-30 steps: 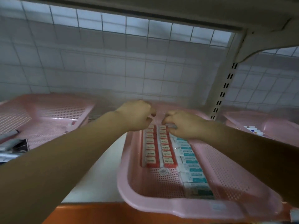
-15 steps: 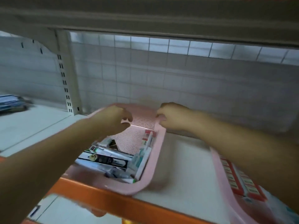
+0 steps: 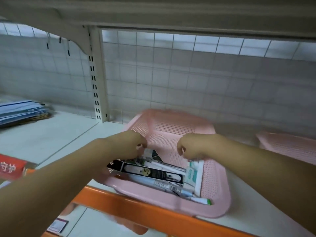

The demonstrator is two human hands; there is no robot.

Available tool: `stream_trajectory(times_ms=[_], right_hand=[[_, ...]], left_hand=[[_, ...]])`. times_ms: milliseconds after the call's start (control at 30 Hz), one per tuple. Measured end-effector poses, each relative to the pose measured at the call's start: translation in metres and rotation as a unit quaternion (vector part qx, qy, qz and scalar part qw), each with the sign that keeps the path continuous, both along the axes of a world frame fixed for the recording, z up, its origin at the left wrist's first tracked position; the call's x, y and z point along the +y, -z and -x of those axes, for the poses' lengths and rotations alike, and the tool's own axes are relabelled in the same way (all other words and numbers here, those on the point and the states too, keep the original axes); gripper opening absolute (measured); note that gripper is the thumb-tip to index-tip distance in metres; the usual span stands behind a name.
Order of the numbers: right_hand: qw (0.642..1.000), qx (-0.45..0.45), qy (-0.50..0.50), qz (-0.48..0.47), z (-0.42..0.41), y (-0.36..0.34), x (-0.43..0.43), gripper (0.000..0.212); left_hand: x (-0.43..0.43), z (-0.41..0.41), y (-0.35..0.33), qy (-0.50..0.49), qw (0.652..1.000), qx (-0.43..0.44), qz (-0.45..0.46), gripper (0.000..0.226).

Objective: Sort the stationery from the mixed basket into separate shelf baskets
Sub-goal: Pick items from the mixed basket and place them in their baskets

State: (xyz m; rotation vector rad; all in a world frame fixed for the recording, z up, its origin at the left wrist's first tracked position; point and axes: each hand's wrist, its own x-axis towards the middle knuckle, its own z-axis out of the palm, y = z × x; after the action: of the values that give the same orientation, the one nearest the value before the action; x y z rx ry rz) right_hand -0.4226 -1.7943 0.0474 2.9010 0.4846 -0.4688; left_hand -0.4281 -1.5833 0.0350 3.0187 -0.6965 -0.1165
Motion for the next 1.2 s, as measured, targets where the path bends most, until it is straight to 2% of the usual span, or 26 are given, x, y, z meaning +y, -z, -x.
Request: stream_trajectory(times_ms=[133,333,533,633,700,867,1067,1200], right_hand=[[1.000,-0.015,0.011,-0.017,0.005,0.009,-0.007,0.027],[0.997,0.021,0.028,-0.074,0.022,0.007,-0.011,0.033],[0.999,0.021,0.007,-0.040,0.030,0.002,-0.012,0.047],[1.000,0.014,-0.015,0.010,0.028,0.005,-0.011,0.044],[0.999,0.011,-0.026,0.030,0.027,0.007,-0.011,0.040],[0.999,-0.004,-0.025,0.039,0.026,0.009,-0.012,0.037],[0.994,-0.045,-0.056,0.081,0.025,0.010,-0.009,0.027],[0.995,-0.049,-0.037,0.080,0.030,0.008,-0.008,0.023]], left_hand=[[-0.013,-0.019,0.004,-0.004,1.000,0.016,0.015,0.036],[-0.029,-0.052,0.014,-0.027,0.997,0.072,-0.007,0.038],[-0.026,-0.054,0.016,0.032,0.991,0.132,0.003,0.045],[-0.026,-0.053,0.018,0.033,0.988,0.148,0.014,0.051],[-0.026,-0.053,0.017,0.032,0.987,0.157,0.020,0.045],[-0.023,-0.056,0.014,0.014,0.983,0.172,0.069,0.025],[-0.022,-0.051,0.014,0.006,0.973,0.157,0.170,0.027],[-0.023,-0.049,0.014,0.013,0.971,0.151,0.184,0.024]])
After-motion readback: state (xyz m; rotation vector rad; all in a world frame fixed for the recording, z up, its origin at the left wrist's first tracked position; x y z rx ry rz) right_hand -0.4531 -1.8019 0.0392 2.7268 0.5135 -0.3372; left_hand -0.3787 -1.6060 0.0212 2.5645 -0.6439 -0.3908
